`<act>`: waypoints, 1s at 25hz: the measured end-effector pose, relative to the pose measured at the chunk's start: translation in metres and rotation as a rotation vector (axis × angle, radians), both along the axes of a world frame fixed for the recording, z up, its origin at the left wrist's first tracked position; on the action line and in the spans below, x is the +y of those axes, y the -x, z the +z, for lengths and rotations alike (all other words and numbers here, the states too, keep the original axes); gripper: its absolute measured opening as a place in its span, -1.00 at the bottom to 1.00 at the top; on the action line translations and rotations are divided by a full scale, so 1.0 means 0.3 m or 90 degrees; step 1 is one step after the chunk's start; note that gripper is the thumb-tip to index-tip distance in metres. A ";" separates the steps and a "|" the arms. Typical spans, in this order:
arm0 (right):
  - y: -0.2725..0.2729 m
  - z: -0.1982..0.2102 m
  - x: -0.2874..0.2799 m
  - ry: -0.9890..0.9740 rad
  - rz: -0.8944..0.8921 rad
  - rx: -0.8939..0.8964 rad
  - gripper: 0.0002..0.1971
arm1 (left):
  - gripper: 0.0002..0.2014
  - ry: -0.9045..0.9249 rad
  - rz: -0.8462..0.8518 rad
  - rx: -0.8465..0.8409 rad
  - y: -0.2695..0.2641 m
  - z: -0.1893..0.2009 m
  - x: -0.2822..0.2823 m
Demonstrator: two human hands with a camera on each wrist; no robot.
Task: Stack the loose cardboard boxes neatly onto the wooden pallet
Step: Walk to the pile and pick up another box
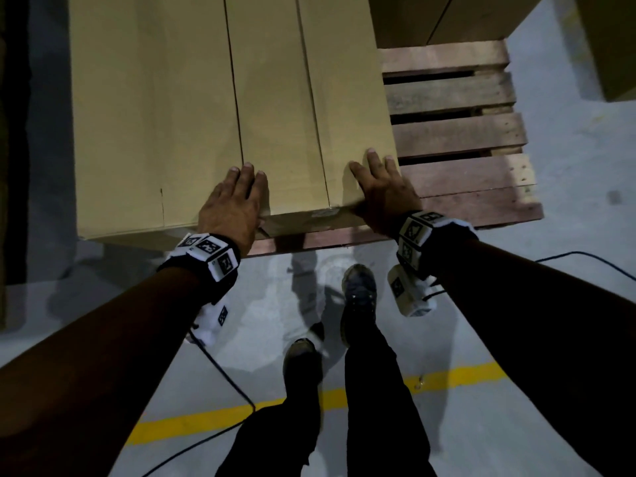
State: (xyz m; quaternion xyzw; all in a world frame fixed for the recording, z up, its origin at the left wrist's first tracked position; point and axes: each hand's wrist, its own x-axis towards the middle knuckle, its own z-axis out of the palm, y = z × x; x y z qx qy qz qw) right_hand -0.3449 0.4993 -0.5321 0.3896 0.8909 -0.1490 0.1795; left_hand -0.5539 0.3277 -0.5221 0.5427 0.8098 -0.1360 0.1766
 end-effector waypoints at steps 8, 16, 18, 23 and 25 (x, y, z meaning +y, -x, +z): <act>-0.126 0.546 -0.105 0.054 -0.171 0.102 -0.37 | -0.37 -0.129 0.033 -0.050 -0.106 0.508 -0.006; -0.395 1.144 -0.324 0.033 -0.286 0.178 -0.47 | -0.52 -0.267 -0.010 -0.042 -0.345 1.081 -0.108; -0.450 1.261 -0.360 0.011 -0.313 0.183 -0.48 | -0.55 -0.295 -0.033 -0.031 -0.396 1.202 -0.117; -0.559 1.491 -0.393 -0.057 -0.351 0.214 -0.48 | -0.58 -0.354 -0.061 -0.023 -0.508 1.417 -0.132; -0.597 1.539 -0.397 -0.077 -0.357 0.229 -0.46 | -0.59 -0.380 -0.076 -0.023 -0.555 1.454 -0.123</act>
